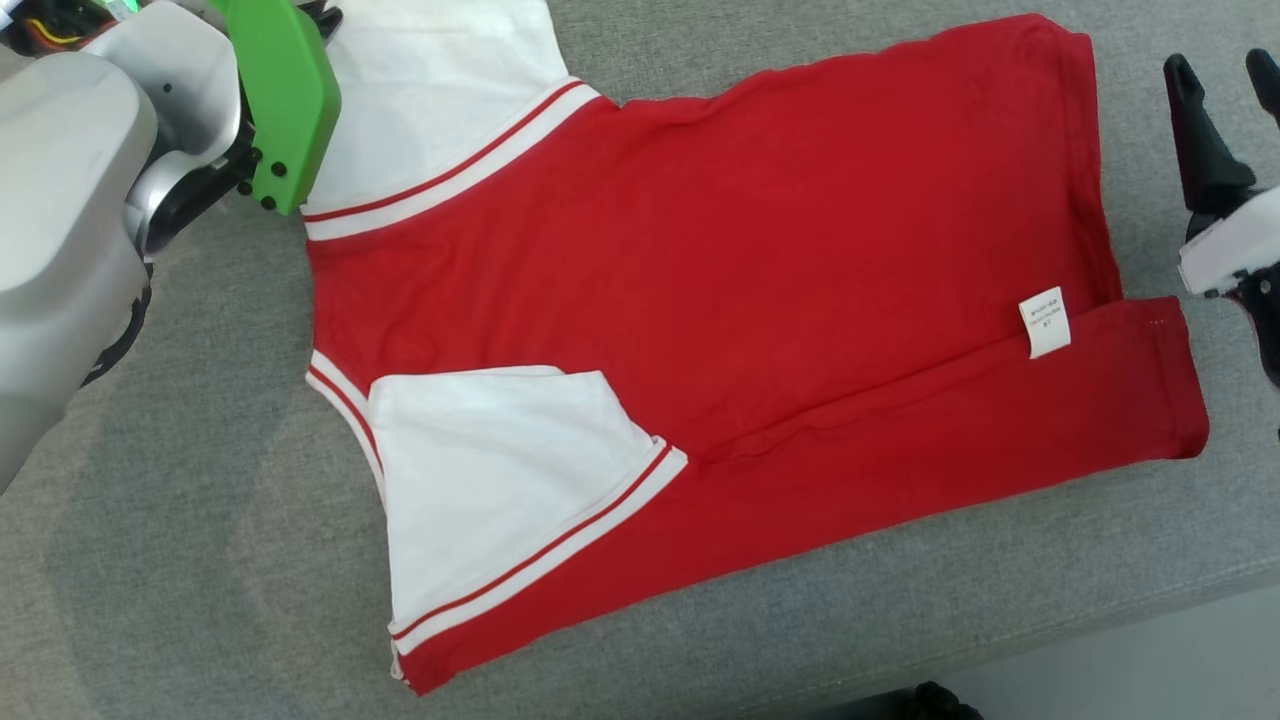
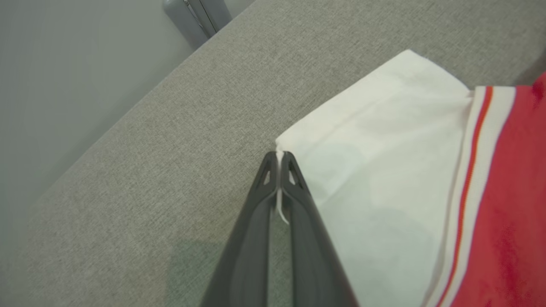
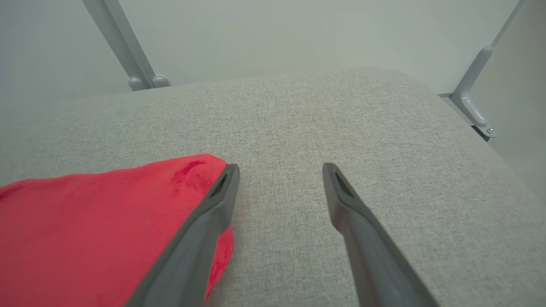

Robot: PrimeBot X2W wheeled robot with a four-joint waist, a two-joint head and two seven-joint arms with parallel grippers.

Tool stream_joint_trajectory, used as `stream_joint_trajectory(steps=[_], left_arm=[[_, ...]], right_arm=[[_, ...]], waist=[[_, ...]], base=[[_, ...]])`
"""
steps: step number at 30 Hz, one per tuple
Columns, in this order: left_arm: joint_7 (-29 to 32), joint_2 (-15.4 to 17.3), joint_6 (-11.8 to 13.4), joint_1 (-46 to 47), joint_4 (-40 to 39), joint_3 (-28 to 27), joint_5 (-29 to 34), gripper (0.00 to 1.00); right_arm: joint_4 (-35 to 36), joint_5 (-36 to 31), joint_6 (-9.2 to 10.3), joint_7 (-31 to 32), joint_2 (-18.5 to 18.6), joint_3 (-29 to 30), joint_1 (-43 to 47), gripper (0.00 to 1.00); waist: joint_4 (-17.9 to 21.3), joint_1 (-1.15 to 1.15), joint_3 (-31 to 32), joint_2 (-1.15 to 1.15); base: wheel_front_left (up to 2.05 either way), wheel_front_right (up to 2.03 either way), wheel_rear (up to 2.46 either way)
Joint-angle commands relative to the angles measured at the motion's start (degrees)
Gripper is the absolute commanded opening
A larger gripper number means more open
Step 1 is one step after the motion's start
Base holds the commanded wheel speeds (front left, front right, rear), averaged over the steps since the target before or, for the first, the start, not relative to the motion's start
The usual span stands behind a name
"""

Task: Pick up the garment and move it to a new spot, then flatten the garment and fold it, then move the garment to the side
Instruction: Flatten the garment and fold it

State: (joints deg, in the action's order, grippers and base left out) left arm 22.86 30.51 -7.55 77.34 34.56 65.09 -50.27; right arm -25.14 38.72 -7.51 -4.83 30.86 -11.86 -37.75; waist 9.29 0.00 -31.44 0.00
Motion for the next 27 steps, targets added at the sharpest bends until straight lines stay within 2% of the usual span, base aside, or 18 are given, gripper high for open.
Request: stream_joint_trajectory(steps=[1,7,13,20,25,26,27], left_arm=[[-0.3,0.3,0.2,1.1,-0.6,0.5,-0.5,0.00],[-0.4,0.7,0.2,2.2,-3.4,2.4,-0.5,0.00],[-0.3,1.8,0.2,3.0,-5.1,3.5,0.0,0.00],[0.2,2.9,0.2,3.2,-6.1,3.8,-0.1,0.00],[0.3,3.2,0.3,2.3,-6.3,4.1,-0.5,0.00],[0.3,3.2,0.3,2.1,-6.4,4.1,-0.6,0.00],[0.3,3.2,0.3,2.0,-6.3,4.1,-0.6,0.00]], right_arm=[[-1.7,-1.0,0.04,1.9,0.1,-1.0,-2.6,1.00],[-9.6,-6.6,0.04,7.9,-0.2,-6.3,-11.8,1.00],[-17.2,-10.5,0.05,8.9,-2.2,-10.5,-16.7,1.00],[-22.7,-11.1,0.04,8.1,-4.0,-14.0,-19.7,1.00],[-24.2,-9.7,0.01,8.0,-4.3,-17.2,-20.9,1.00],[-24.4,-9.2,0.01,8.4,-4.1,-18.1,-21.0,0.95],[-24.4,-8.8,0.01,8.6,-4.0,-18.8,-21.0,0.73]], waist=[[-1.1,0.00,0.3,0.00],[-2.5,0.00,-0.3,0.00],[-3.0,0.00,-0.9,0.00],[-3.2,0.00,-1.1,0.00],[-3.2,0.00,-0.6,0.00],[-3.2,0.00,-0.5,0.00],[-3.3,0.00,-0.3,0.00]], base=[[0.00,0.00,0.00],[0.00,0.00,0.00],[0.00,0.00,0.00],[0.00,0.00,0.00],[0.00,0.00,0.00],[0.00,0.00,0.00],[0.00,0.00,0.00]])
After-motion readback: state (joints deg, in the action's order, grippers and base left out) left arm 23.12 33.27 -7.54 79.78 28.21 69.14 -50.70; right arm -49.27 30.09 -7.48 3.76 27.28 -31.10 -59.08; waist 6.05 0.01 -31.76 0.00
